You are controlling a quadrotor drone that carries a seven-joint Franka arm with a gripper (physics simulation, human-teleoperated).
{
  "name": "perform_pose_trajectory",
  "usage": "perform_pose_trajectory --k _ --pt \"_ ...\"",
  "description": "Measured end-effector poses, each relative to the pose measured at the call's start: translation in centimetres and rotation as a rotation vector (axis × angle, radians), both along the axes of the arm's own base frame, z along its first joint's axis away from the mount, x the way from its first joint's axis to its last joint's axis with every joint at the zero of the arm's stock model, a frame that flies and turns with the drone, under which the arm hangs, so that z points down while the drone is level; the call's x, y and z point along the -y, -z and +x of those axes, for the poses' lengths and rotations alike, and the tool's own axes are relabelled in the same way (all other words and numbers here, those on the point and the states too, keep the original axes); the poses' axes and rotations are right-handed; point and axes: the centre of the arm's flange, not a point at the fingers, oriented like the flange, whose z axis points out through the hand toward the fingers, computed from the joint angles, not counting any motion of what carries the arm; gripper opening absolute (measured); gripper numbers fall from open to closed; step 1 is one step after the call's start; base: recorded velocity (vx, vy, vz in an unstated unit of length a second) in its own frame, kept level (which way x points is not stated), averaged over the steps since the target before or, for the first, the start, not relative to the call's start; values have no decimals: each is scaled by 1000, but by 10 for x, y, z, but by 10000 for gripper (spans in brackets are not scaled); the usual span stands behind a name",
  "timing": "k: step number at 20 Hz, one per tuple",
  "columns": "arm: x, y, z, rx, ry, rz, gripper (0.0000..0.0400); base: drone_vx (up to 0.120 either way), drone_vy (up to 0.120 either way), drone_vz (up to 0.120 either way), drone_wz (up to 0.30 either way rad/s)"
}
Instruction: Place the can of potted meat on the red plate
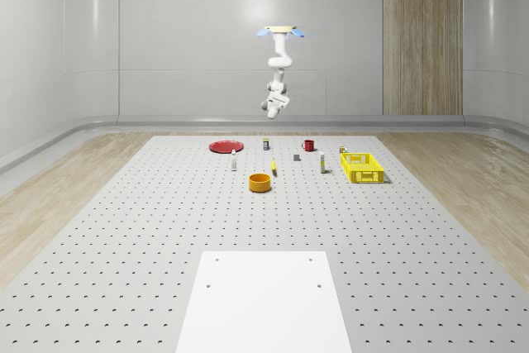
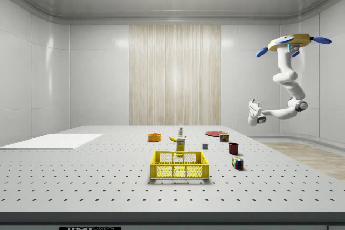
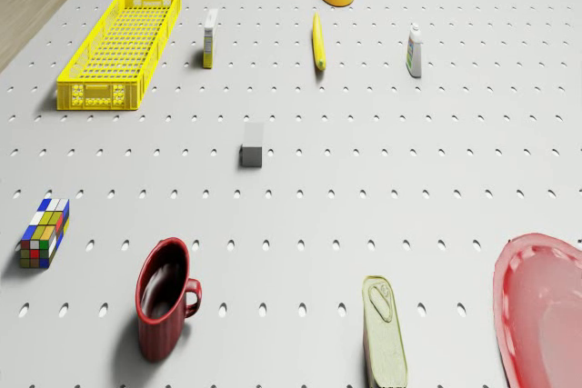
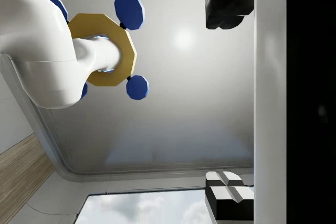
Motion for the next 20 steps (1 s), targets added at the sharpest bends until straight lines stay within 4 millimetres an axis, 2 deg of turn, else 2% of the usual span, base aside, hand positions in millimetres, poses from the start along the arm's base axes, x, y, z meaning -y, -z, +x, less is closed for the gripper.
perform_pose_trajectory --k 4,6,8,10,13,16,20 --pt "-32 28 1 1 14 -431 400 0 -120 -30 0" --pt "-46 55 1 1 24 -731 400 0 -120 -120 0" --pt "-51 88 3 1 36 -1070 400 0 -120 -120 0" --pt "-46 121 4 1 49 -1414 400 0 -120 -120 0" --pt "-22 158 5 -1 65 -1859 400 0 -13 -120 0" --pt "3 176 6 -2 74 -2170 400 27 0 -120 0" --pt "25 185 6 -3 78 -2411 400 120 0 -120 0"
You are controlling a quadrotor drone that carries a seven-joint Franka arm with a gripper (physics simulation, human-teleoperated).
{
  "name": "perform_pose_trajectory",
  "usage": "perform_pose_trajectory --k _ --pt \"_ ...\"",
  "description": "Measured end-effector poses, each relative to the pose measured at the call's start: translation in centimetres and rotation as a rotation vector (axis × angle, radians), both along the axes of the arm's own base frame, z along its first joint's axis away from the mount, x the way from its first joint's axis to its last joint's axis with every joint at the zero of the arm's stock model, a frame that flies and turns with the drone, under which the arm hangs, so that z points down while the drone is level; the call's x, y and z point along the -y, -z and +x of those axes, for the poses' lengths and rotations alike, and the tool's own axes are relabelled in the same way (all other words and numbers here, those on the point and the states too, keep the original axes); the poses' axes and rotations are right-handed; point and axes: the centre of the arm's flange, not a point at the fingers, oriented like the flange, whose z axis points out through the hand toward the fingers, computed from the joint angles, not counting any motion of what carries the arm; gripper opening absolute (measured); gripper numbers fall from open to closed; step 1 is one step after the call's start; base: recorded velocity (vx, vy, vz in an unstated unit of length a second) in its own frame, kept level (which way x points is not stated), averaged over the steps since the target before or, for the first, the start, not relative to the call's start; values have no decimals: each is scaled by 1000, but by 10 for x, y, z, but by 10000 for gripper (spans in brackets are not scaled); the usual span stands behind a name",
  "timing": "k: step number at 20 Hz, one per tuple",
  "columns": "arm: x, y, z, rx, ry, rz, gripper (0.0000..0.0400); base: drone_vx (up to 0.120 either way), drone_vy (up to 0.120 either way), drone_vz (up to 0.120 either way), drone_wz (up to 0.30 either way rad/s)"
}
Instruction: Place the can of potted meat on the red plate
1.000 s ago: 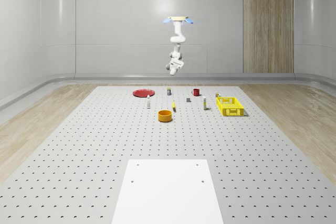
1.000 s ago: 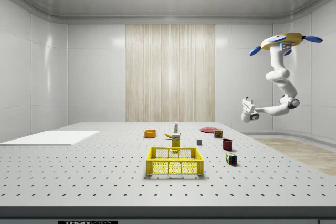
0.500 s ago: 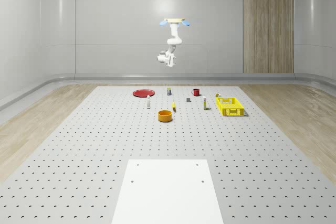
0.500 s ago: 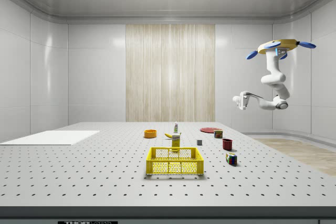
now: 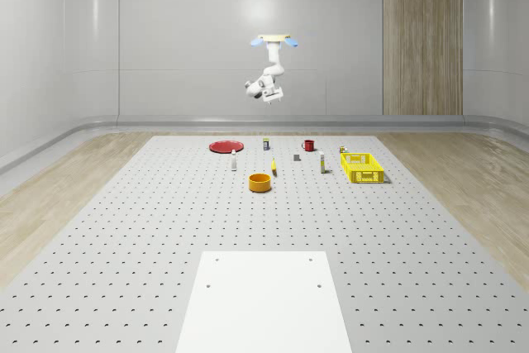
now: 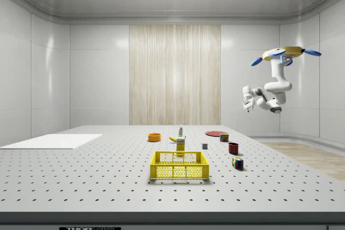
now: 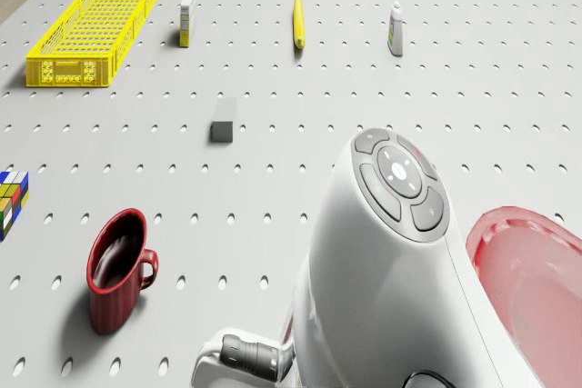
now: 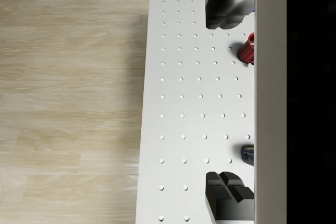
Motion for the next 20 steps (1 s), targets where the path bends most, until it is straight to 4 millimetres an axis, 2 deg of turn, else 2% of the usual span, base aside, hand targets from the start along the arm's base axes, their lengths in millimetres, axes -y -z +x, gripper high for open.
perform_pose_trajectory --k 6,14,20 --pt "15 3 0 -4 4 -154 400 120 0 -120 0" --pt "21 3 0 -6 5 -215 400 120 0 -120 0" --pt "22 4 0 -7 6 -227 400 120 -107 -120 0"
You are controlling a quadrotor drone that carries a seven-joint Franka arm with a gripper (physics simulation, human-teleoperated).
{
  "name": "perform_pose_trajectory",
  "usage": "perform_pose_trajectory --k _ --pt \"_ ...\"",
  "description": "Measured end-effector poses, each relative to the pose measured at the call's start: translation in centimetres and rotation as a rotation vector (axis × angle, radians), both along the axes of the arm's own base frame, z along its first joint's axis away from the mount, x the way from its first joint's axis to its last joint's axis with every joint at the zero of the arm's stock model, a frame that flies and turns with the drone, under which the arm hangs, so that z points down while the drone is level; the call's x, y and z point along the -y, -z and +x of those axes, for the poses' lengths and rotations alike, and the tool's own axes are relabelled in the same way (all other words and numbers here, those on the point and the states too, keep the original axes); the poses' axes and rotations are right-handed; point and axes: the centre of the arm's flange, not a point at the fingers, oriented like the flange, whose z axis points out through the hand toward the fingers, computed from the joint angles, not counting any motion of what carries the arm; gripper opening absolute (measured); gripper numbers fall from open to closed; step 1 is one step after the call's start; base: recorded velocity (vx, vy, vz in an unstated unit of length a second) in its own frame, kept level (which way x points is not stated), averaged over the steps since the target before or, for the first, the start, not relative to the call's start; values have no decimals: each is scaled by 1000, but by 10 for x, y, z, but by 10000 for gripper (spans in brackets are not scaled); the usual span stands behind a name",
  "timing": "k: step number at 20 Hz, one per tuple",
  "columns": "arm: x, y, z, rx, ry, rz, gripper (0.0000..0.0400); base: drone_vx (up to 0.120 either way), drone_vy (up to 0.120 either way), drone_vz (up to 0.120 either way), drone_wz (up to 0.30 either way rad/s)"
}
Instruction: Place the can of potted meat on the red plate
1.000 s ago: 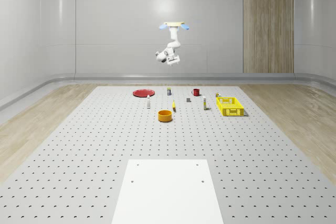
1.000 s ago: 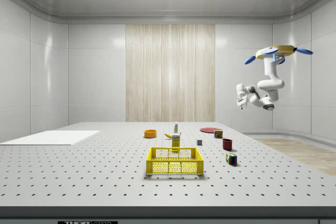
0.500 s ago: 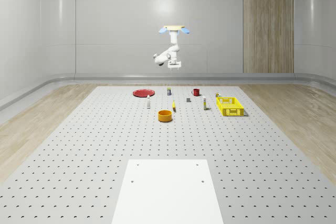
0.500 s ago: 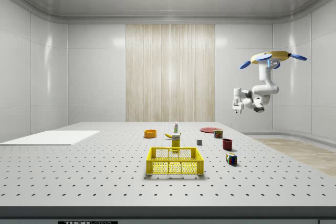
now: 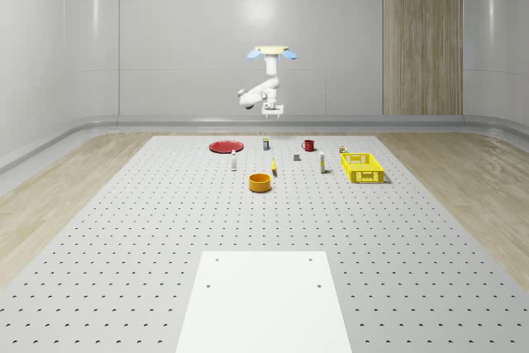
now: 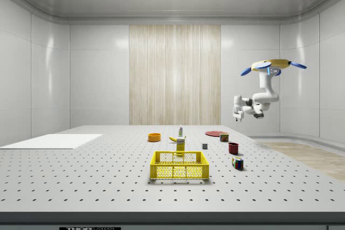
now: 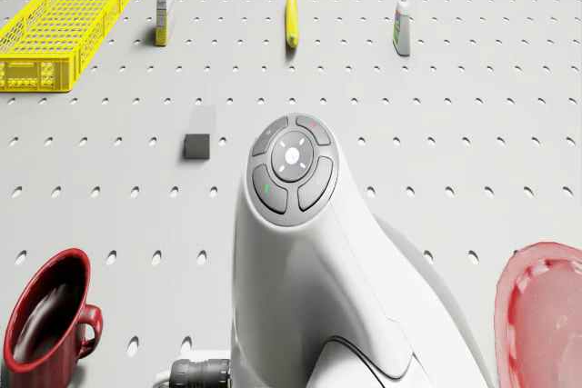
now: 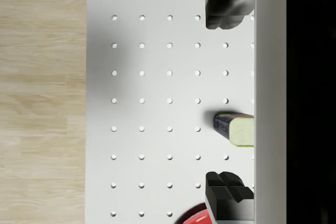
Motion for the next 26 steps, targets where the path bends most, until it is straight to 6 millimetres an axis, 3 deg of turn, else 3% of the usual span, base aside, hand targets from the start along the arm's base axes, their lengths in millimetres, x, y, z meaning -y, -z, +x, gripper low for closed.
perform_pose_trajectory --k 5,11,19,26 --pt "0 0 0 0 0 -4 400 112 -112 -120 0" --pt "1 0 0 0 0 -5 400 27 0 -120 0" --pt "1 0 0 0 0 -6 400 115 -45 -5 0" --pt "1 0 0 0 0 -6 400 34 0 -114 0"
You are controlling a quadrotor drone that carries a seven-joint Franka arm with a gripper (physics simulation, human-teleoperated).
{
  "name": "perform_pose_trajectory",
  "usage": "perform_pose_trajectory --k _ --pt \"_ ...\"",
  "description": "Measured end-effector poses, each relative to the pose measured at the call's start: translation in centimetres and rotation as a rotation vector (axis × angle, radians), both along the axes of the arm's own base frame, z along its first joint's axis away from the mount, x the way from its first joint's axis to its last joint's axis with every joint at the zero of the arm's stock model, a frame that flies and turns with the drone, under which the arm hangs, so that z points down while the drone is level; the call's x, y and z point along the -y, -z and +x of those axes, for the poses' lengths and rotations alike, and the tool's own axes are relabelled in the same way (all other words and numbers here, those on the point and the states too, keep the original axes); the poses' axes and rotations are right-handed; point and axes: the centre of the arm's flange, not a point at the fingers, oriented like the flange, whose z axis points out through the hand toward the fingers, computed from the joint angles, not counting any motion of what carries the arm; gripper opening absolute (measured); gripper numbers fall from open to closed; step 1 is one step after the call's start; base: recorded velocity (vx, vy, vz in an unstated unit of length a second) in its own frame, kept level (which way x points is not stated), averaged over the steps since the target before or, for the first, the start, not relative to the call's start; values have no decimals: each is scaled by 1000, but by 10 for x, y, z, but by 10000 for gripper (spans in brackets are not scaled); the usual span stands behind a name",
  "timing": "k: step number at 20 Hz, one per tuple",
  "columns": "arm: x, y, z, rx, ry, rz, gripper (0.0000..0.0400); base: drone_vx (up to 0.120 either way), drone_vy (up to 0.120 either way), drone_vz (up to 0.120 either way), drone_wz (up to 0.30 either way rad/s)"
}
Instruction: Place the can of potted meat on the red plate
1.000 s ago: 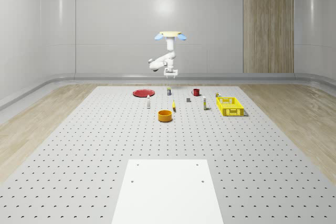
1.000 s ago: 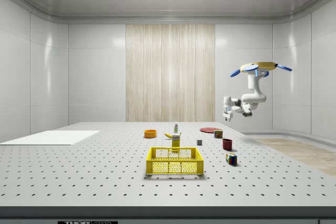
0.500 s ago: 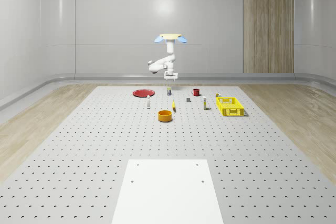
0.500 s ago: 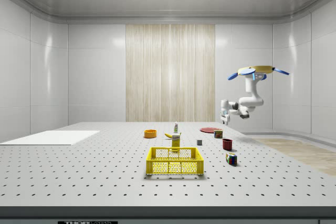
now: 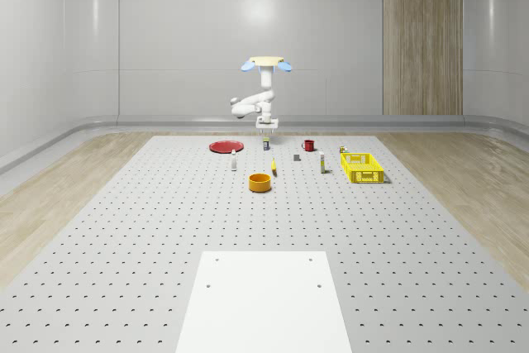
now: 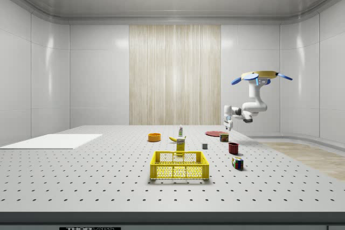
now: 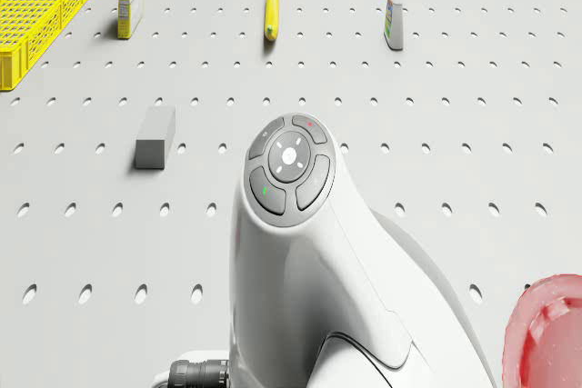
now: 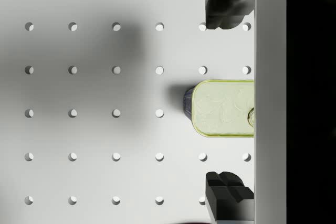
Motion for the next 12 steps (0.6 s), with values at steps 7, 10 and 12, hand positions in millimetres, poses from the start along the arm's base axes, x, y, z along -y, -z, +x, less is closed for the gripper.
perform_pose_trajectory --k 7,10,12 --pt "0 0 0 0 0 0 400 63 -11 -120 0" --pt "0 0 0 0 0 0 400 0 0 0 0" --pt "0 -2 0 0 0 0 400 0 0 0 0"
